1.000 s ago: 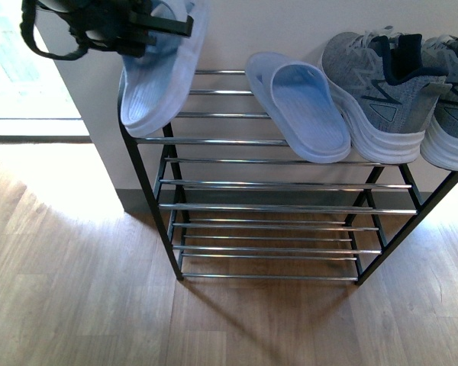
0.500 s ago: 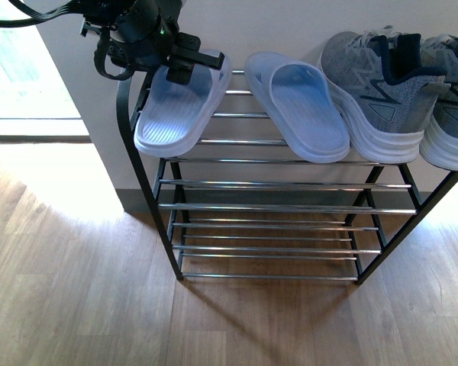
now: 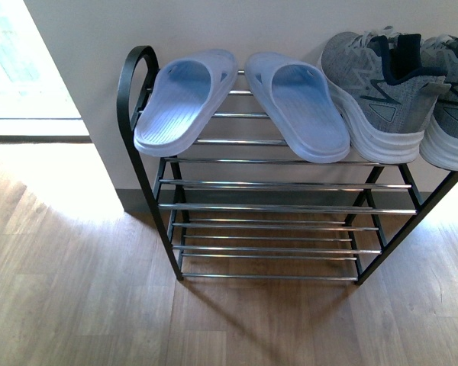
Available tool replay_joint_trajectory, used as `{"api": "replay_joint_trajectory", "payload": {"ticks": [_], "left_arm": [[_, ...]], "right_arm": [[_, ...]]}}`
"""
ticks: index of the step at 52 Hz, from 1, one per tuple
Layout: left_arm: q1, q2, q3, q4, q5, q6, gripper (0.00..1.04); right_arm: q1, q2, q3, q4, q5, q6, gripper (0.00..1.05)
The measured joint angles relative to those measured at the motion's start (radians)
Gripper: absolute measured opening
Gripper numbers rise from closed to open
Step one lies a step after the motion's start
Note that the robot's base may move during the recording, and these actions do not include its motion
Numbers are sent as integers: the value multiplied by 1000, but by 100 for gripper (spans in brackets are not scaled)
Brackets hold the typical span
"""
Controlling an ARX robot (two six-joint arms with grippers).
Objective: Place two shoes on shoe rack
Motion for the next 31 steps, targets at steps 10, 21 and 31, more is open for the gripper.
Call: {"api": "replay_joint_trajectory", "payload": {"ticks": [10,21,31], "left_arm": [[67,-212,-353,387,-38,3,58],[117,-310,-609,463,19,3,27],[153,-426,-745,503,53,3,1]], "right_arm": [[0,0,0,0,0,0,96],[0,0,0,0,0,0,96],[0,0,0,0,0,0,96]]}}
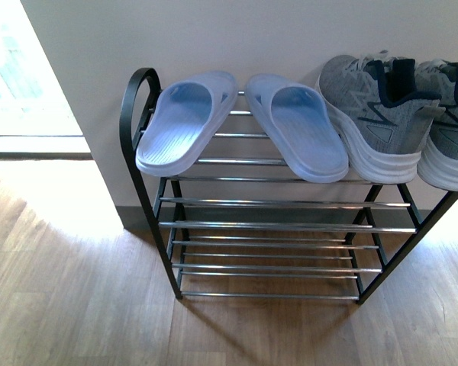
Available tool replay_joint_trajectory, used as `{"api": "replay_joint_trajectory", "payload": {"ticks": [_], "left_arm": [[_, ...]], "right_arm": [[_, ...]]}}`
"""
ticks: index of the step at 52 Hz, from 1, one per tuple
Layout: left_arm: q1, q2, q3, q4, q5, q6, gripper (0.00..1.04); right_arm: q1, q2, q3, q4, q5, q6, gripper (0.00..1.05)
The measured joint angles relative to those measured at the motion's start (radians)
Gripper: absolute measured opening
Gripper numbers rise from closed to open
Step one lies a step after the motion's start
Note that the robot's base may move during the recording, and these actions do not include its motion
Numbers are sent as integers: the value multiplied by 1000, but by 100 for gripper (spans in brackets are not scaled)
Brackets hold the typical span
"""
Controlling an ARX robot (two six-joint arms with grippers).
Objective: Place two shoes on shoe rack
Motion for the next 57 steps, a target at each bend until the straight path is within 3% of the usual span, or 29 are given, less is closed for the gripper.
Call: {"api": "replay_joint_trajectory", "payload": {"ticks": [25,32,48,57], "left_arm": [[78,-272,-254,-24,77,3,1],[147,-370,-306,-74,140,4,1],[148,-499,-390,-107,147,4,1],[148,-605,-413,-203,147,4,1]], "right_arm": [[0,0,0,0,0,0,96],[0,0,0,0,0,0,96],[0,0,0,0,0,0,96],[0,0,0,0,0,0,96]]}}
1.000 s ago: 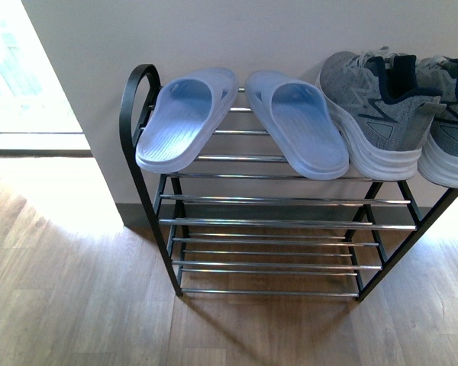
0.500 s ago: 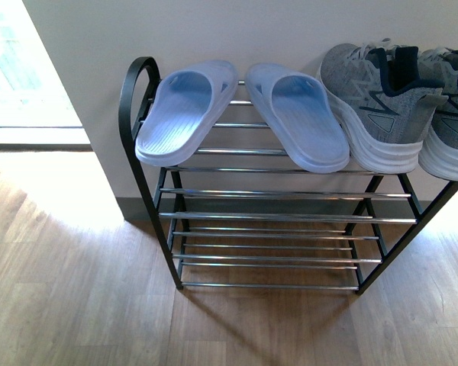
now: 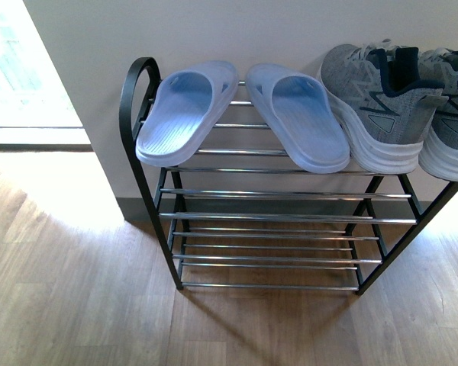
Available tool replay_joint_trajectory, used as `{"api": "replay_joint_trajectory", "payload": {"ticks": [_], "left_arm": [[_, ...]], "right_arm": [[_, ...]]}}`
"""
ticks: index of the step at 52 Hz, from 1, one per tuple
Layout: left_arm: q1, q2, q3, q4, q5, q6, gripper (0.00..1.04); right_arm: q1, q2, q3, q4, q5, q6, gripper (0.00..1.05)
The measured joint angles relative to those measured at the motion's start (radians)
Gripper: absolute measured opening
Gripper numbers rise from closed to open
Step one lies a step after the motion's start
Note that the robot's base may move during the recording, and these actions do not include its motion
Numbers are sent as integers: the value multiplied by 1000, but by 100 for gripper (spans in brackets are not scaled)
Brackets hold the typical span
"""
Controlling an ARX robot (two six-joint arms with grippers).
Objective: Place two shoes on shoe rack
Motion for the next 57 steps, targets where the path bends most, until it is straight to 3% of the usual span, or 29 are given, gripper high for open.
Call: {"api": "replay_joint_trajectory", "payload": {"ticks": [15,57], "left_arm": [[0,-206,-1,-187,0,0,1],[0,-521,-1,-493,0,0,1]], "right_arm": [[0,0,0,0,0,0,96],[0,0,0,0,0,0,96]]}}
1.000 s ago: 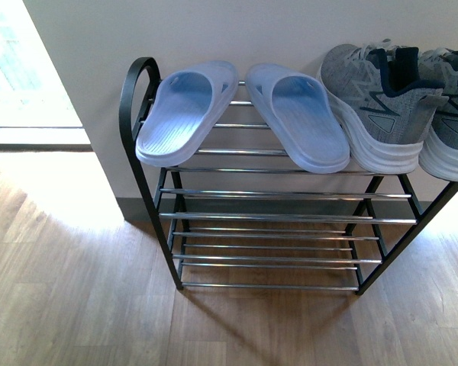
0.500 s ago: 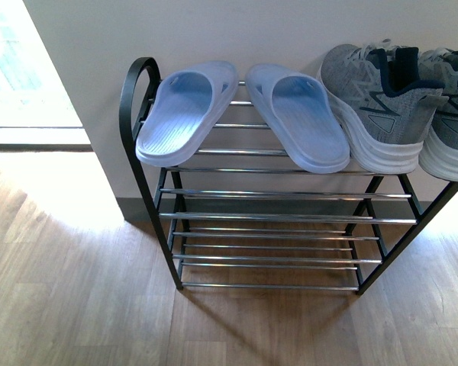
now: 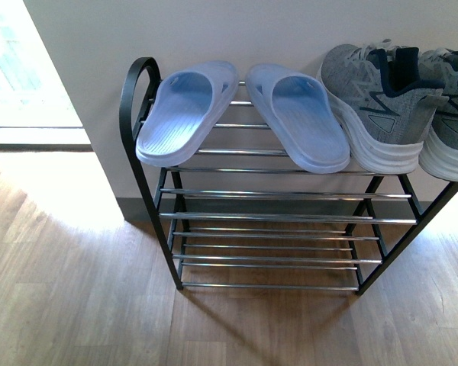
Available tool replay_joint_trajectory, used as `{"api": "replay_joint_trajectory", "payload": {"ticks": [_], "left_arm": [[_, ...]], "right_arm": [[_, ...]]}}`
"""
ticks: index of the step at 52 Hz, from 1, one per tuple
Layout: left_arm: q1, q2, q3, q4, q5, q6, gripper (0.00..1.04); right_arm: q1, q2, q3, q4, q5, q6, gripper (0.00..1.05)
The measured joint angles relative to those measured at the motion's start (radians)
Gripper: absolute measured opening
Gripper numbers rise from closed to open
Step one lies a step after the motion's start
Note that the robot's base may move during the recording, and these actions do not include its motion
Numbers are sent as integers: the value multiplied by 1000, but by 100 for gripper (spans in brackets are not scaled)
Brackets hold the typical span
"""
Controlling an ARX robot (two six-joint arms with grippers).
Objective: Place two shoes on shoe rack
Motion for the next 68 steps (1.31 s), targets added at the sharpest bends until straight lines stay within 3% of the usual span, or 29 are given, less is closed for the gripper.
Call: {"api": "replay_joint_trajectory", "payload": {"ticks": [9,24,50,68], "left_arm": [[0,-142,0,-174,0,0,1],[1,-168,0,-187,0,0,1],[1,-168,0,-187,0,0,95],[1,-169,0,-187,0,2,95]], "right_arm": [[0,0,0,0,0,0,96],[0,0,0,0,-1,0,96],[0,0,0,0,-2,0,96],[0,0,0,0,-3,0,96]]}}
